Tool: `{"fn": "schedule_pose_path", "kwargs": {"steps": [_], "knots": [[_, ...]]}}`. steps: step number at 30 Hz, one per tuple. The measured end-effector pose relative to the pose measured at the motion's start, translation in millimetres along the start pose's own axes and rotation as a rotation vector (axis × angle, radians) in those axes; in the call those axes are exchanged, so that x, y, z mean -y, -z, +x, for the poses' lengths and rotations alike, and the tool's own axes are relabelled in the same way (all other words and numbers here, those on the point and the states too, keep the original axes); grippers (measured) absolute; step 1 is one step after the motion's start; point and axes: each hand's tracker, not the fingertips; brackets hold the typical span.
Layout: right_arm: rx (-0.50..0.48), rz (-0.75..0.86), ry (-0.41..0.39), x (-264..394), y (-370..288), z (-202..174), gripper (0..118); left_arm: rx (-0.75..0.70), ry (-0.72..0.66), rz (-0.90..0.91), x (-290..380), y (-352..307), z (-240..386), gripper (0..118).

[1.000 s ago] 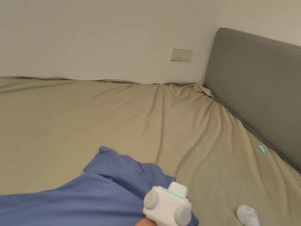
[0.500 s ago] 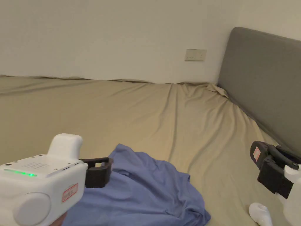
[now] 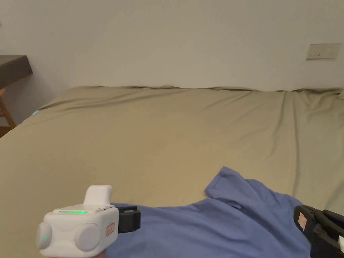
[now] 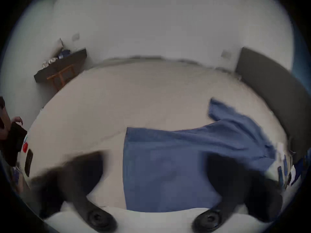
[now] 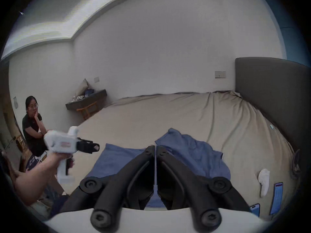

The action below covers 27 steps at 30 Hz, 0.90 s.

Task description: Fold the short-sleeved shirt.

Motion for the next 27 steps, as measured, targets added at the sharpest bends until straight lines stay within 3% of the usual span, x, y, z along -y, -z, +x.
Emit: {"fn": "schedule_pose_path", "kwargs": {"steps": [1, 2, 3, 6, 7, 10, 11, 13, 14, 15, 16, 17, 18, 19, 21, 22, 25, 26, 27], "knots": [[0.01, -0.024, -0.006, 3.7, 7.0, 2.8, 4, -0.031, -0.014, -0.13, 15.8, 23.9, -2.9, 118], [0.024, -0.044, -0.01, 7.2, 12.3, 6.4, 4, -0.003, -0.052, -0.021, 9.0, 51.1, -4.1, 118], [0.04, -0.065, -0.01, 11.2, 17.7, 11.1, 4, -0.019, -0.051, -0.06, 14.7, 78.0, -6.2, 118], [0.091, -0.123, 0.008, 22.4, 28.8, 29.2, 4, -0.193, -0.075, -0.21, 14.1, 122.9, -22.9, 118], [0.119, -0.147, 0.021, 25.8, 32.7, 37.2, 4, -0.115, -0.051, -0.128, 10.7, 140.9, -23.0, 118], [0.183, -0.194, 0.047, 37.4, 43.9, 61.3, 4, -0.14, -0.038, -0.179, 26.2, 168.6, -20.6, 118], [0.208, -0.207, 0.039, 41.3, 49.1, 69.5, 4, -0.1, -0.056, -0.087, 23.9, 161.8, -21.5, 118], [0.308, -0.287, -0.005, 49.5, 61.4, 89.7, 5, -0.12, -0.026, -0.126, 19.8, 152.0, -11.1, 113], [0.342, -0.319, -0.027, 51.5, 66.5, 98.2, 5, -0.119, 0.035, -0.149, 17.3, 141.8, -10.4, 92], [0.367, -0.332, -0.044, 53.2, 71.3, 109.1, 5, -0.095, 0.048, -0.139, 14.2, 127.4, -9.0, 25], [0.378, -0.335, -0.05, 55.6, 75.3, 120.6, 5, -0.017, 0.066, -0.087, 11.9, 117.4, 3.1, 0], [0.391, -0.344, -0.042, 56.7, 81.3, 133.1, 5, -0.041, 0.132, -0.046, 11.6, 108.5, 5.0, 0], [0.386, -0.35, -0.008, 57.0, 87.5, 146.6, 15, -0.038, 0.168, -0.017, 4.8, 95.6, 3.6, 0], [0.361, -0.354, 0.047, 59.4, 96.0, 164.1, 36, 0.051, 0.015, -0.013, 1.4, 78.9, -3.0, 0], [0.317, -0.453, 0.093, 68.0, 117.5, 195.1, 118, 0.175, -0.202, 0.063, -9.3, 34.4, -9.2, 0], [0.328, -0.53, 0.066, 75.0, 131.0, 205.3, 118, 0.21, -0.265, 0.089, -12.6, 15.9, -11.3, 0], [0.332, -0.549, 0.023, 104.8, 149.2, 216.4, 117, 0.145, -0.166, 0.193, -29.3, -31.3, -14.2, 0], [0.312, -0.596, 0.028, 111.2, 153.2, 216.9, 116, 0.128, -0.169, 0.135, -28.0, -40.6, -14.7, 0], [0.302, -0.635, 0.039, 118.6, 157.5, 216.6, 108, 0.125, -0.162, 0.138, -29.5, -50.3, -16.3, 0]]}}
